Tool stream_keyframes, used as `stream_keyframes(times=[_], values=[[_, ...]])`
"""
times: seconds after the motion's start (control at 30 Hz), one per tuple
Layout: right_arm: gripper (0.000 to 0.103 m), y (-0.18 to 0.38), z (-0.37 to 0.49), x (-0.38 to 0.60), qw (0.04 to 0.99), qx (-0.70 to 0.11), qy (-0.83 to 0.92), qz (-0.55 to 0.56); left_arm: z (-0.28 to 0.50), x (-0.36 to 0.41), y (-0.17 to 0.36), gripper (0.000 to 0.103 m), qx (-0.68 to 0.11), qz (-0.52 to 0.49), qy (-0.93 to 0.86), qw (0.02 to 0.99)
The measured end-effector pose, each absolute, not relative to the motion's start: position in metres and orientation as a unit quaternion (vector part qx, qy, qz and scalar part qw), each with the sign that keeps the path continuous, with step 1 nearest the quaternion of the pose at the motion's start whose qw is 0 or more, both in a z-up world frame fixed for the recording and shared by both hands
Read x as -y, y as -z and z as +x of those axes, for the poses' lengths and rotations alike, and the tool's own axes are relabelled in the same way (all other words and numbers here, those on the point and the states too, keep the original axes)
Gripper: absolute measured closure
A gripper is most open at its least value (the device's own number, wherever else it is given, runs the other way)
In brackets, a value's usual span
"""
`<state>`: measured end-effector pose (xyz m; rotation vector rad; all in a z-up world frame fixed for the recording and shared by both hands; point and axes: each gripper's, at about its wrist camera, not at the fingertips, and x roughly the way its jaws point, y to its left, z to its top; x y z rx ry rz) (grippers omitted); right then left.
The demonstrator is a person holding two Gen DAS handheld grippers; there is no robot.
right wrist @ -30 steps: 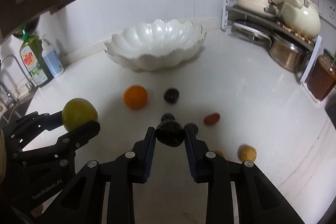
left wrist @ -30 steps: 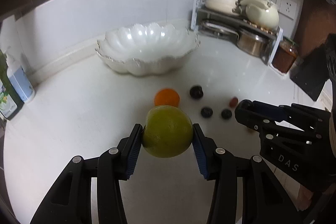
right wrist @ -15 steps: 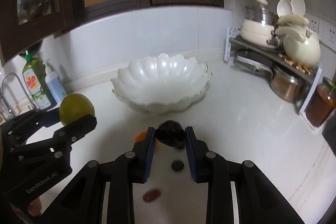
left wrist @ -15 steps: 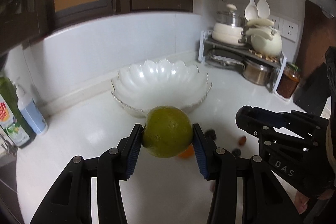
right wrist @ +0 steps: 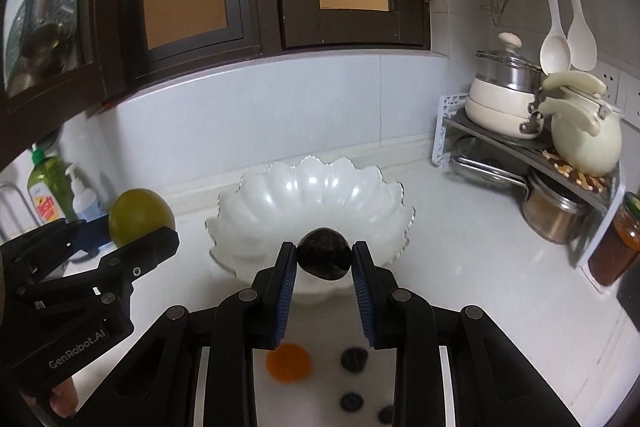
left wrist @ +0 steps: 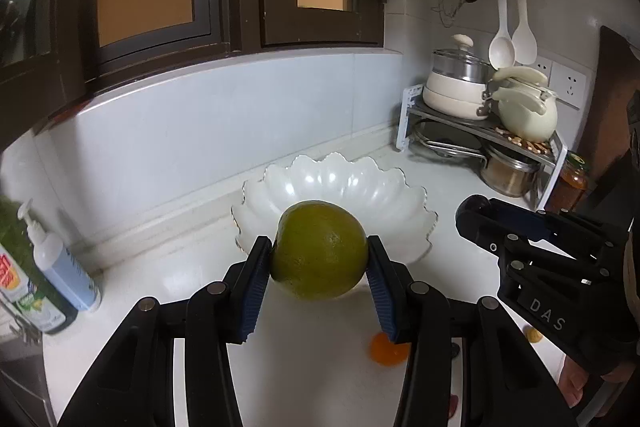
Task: Organize fruits
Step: 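Carry the green citrus and dark plum with both tools over the white bowl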
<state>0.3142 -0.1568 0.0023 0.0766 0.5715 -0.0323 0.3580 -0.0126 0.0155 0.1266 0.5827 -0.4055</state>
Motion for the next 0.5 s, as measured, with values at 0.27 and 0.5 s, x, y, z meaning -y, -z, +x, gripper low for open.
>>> stream_keyframes(times=[0.27,0.5], values=[[0.073,-0.012,0.36,0.163,0.957,-0.288,0.027,0.035,0.406,0.019,-0.023,0.056,-0.3,0.071,0.202,0.93],[0.073,-0.014,0.402,0.18,0.949,-0.312,0.02,0.039,0.448,0.039,-0.024,0.056,-0.338,0.071,0.201,0.917]])
